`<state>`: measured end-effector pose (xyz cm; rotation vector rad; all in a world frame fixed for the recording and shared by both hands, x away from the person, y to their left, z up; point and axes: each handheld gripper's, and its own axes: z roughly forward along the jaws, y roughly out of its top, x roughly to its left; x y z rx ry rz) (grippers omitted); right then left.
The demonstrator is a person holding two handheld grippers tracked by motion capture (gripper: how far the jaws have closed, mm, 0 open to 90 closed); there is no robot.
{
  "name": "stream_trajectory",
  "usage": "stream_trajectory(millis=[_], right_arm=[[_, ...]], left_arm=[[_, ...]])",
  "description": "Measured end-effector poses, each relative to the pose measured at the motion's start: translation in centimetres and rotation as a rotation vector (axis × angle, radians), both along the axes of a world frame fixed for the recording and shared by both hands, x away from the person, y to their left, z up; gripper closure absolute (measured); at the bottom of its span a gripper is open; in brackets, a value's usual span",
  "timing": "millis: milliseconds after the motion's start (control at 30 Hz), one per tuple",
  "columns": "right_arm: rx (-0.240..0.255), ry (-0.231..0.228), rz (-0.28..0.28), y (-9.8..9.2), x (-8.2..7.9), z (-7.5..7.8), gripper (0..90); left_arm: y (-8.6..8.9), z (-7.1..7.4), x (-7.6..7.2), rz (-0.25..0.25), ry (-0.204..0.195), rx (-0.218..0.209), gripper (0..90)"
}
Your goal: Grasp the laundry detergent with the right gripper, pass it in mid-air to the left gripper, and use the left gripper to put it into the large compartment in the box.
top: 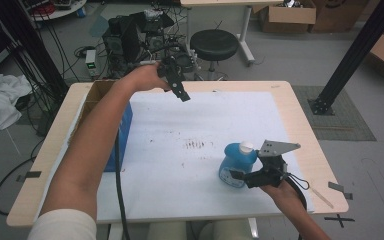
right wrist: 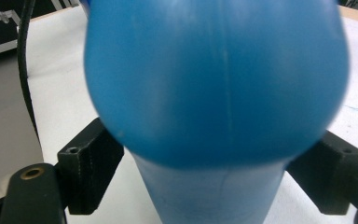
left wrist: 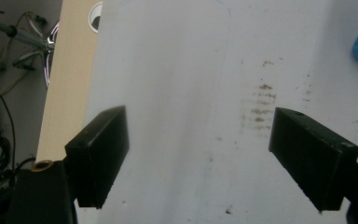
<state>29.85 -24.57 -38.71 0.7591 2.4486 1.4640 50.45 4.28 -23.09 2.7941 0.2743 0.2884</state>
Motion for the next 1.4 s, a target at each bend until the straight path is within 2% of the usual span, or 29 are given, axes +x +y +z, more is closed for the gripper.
stream_trajectory(millis=[233, 1400], right_arm=[[0.021, -0.002, 0.004, 0.07, 0.11, -0.10, 22.9], [0.024, -0.032, -0.003, -0.04, -0.10, -0.01, 38.4]], left_arm=[[-0.03, -0.05, -0.02, 0.001, 0.002, 0.001, 20.6], [0.07, -0.01, -0.18, -0.001, -0.003, 0.004, 21.1]])
